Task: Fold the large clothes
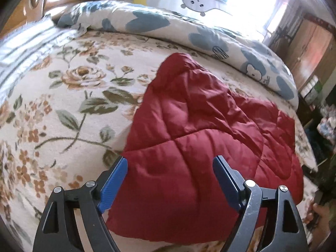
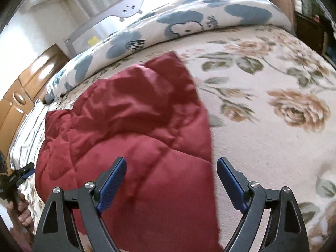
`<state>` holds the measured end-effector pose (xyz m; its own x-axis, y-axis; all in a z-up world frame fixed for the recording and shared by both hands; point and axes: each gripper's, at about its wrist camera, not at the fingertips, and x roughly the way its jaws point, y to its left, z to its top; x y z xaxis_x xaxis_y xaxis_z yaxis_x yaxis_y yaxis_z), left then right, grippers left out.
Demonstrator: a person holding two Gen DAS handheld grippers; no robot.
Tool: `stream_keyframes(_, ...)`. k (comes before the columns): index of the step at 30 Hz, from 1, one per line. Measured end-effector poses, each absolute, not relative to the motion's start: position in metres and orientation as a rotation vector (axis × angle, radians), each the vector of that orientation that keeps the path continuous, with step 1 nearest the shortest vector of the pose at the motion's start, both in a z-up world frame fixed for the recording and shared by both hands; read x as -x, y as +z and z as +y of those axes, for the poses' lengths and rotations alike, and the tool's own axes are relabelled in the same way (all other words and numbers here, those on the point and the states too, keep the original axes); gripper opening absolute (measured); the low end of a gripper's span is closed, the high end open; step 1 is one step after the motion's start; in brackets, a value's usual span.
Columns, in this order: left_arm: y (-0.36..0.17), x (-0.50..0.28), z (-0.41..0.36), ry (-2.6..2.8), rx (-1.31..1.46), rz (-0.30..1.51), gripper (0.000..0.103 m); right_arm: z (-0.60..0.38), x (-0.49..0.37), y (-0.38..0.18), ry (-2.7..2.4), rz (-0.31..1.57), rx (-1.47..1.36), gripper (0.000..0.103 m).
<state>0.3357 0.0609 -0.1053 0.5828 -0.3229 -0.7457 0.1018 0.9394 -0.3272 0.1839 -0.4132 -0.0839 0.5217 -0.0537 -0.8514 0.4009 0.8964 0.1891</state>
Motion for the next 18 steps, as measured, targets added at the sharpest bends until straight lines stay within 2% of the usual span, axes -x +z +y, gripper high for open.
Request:
stream_keyframes(7, -0.144, -0.357, 0.108, -0.275, 0.56, 0.993, 0.084, -0.446, -0.168, -0.105, -0.255, 0.967, -0.597, 0.089)
stream_keyframes(18, -0.19, -0.398, 0.11, -0.381, 0.758, 1.085, 0.09, -0.447, -0.185, -0.143, -0.125, 0.999, -0.828, 0.096)
